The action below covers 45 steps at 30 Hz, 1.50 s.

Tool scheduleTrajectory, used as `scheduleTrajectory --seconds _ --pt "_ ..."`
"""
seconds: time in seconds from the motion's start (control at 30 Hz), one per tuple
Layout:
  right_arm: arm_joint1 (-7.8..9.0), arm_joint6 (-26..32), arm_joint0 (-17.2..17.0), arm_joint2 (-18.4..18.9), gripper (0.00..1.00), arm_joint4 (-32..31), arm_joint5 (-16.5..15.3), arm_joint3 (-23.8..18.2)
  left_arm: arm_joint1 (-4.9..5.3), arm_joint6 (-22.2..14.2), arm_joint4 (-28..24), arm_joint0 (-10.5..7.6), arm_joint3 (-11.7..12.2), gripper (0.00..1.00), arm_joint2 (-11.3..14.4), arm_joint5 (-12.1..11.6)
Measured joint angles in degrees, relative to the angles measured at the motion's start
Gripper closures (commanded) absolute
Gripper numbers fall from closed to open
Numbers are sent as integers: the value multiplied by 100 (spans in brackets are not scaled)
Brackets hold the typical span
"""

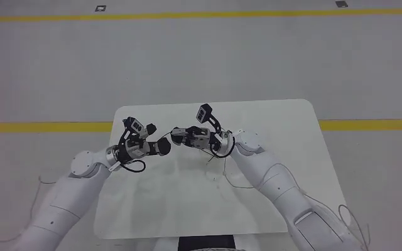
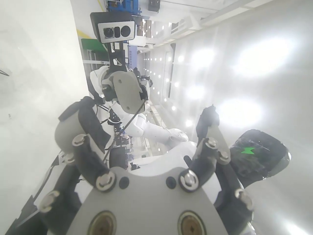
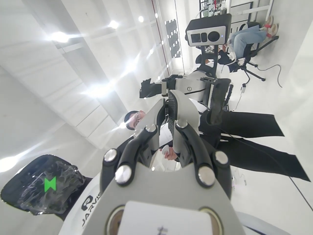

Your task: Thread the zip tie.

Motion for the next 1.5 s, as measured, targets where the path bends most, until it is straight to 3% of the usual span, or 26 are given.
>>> scheduleTrajectory --seconds 0.13,0.63,0.97,1.5 --pt "45 -33 -28 43 100 -239 84 -140 -10 11 32 27 6 50 -28 33" --pt "164 -223 -137 91 100 -909 473 -573 -54 -23 153 99 0 65 -79 138" --pt "222 -293 -168 112 100 -1188 636 -738 -70 -40 255 142 -13 86 -149 195" --pt "266 -264 -214 108 100 -1206 737 -913 -106 -64 346 194 -21 87 -216 236"
